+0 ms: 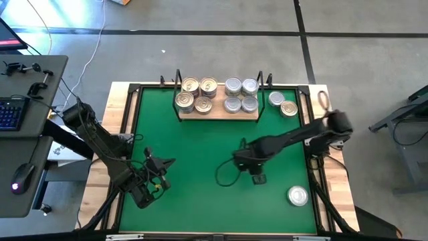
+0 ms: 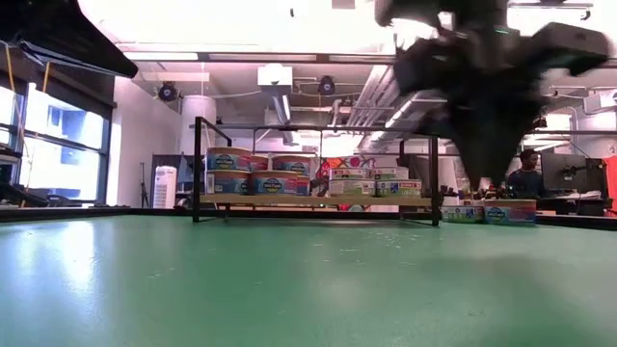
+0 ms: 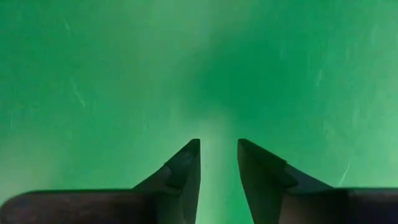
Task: Stack canned seafood by type on shelf
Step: Stack the green white tuna can on top of the other green white tuna can on the shelf
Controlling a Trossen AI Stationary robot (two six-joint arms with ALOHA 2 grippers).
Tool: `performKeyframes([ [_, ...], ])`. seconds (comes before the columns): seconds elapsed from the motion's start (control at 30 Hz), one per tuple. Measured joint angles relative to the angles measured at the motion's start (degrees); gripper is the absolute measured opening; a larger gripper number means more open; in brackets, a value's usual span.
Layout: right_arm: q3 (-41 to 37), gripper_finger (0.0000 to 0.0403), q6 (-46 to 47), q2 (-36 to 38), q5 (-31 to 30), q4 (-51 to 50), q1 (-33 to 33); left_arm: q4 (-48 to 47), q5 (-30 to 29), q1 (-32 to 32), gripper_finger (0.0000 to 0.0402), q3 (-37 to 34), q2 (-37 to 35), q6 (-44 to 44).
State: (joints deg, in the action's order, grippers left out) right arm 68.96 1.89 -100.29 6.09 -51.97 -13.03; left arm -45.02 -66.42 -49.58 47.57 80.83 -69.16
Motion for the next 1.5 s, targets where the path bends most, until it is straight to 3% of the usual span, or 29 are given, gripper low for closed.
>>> performKeyframes([
  [0.27, -22.88, 0.009, 20.2, 20.63, -5.72, 4.62, -0.27, 0.03, -0.22, 2.35, 0.0, 0.0, 0.0, 0.84],
  [0.53, -32.09, 0.009, 45.67, 33.36, -21.36, -4.83, 0.81, 0.4, -0.26, 5.54, 0.0, 0.0, 0.0, 3.0],
  [0.6, -31.79, 0.0089, 47.48, 34.47, -19.61, -6.0, -0.18, 0.41, -0.25, 6.27, 0.0, 0.0, 0.0, 3.0],
  [0.77, -27.38, 0.008, 51.4, 34.53, -7.82, -5.63, -7.87, 1.0, -0.24, 7.35, 0.0, 0.0, 0.0, 3.01],
  [1.03, -24.79, 0.0044, 79.63, 34.23, 2.66, 1.18, -30.1, 7.5, -0.33, 8.82, 0.0, 0.0, 0.0, 9.81],
  [1.27, -25.98, 0.0012, 98.85, 28.21, 2.61, 11.82, -45.34, 14.91, -0.3, 10.26, 0.0, 0.0, 0.0, 19.85],
  [1.5, -25.77, 0.0002, 98.29, 18.64, 4.19, 13.64, -45.6, 19.27, -0.23, 12.35, 0.0, 0.0, 0.0, 25.5],
])
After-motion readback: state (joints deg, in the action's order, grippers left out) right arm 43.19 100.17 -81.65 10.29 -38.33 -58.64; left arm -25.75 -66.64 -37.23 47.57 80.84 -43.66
